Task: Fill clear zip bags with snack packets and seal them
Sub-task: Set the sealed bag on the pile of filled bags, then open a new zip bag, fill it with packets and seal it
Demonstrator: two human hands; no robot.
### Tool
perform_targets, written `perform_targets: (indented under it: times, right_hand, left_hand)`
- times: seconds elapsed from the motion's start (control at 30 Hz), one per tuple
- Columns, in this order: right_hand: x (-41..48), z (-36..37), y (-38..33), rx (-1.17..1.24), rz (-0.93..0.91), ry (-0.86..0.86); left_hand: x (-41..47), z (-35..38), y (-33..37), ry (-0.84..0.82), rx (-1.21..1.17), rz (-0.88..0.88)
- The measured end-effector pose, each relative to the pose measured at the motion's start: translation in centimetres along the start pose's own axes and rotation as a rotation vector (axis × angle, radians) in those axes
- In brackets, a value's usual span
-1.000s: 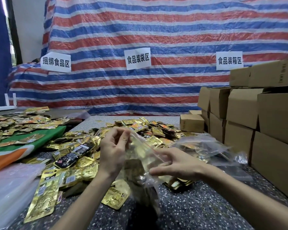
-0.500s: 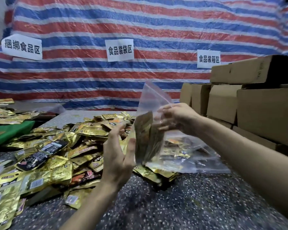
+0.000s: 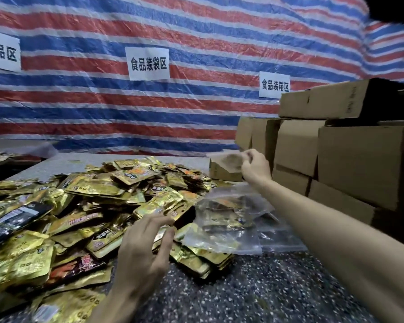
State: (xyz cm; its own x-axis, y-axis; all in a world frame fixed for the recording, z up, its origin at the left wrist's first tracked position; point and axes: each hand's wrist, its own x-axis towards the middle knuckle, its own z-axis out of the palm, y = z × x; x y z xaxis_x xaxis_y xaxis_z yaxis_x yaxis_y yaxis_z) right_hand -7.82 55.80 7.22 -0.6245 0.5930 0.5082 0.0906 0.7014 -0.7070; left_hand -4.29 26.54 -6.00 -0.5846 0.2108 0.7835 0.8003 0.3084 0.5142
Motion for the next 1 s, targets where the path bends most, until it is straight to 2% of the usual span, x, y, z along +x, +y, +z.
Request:
perform_targets:
  times: [0.07,0.1,0.27,0.33,0.4,0.47,0.53,0.63,0.77,0.87,1.0]
  right_hand:
    - [-1.6,1.2,2.8,-0.222,0.118,-0.197]
    - [-2.4,1.5,3.4,-0.307,0.164,-0.240]
    - [-4.0,0.6,1.2,-0.408,0.155,-0.194]
    - [-4.8,0.6,-1.0,-0.420,0.078,-0.165]
    - [-6.5,1.3,-3.5,-0.313,-0.099,-0.109]
    - [-9.5,2.6,-5.4,-0.033,-0.252,-0.124]
    - [-13.3,4.5,-6.2,0.239,-0.280,-0.200]
    - [-17.8,7.2,-5.1,0.438,-0.230,-0.240]
    - [-19.7,8.3,-3.5,0.554,-0.253,-0.250]
    - [-20.5,8.5,-3.0,0.559,-0.301,-0.336]
    - [-21.0,8.6,-2.4,0.553,-0.288,-0.438]
  left_hand:
    - [-0.1,0.0,-0.1,0.002,0.025,0.026]
    - [-0.1,0.1,-0.1,-0.008,0.030,0.029]
    - [0.0,0.4,0.1,-0.062,0.045,0.016]
    - [0.0,0.4,0.1,-0.055,0.036,-0.004]
    - [0.0,0.2,0.0,-0.050,0.014,-0.049]
    - [0.1,0.1,-0.4,-0.041,-0.004,-0.104]
    - [0.1,-0.1,-1.0,-0.014,-0.014,-0.152]
    - [-0.2,-0.4,-1.7,0.041,-0.032,-0.224]
    - [0.2,-1.4,-1.8,0.107,-0.019,-0.250]
    - [0.4,-2.1,-0.9,0.145,-0.048,-0.262]
    - [0.5,-4.2,-0.3,0.107,0.069,-0.171]
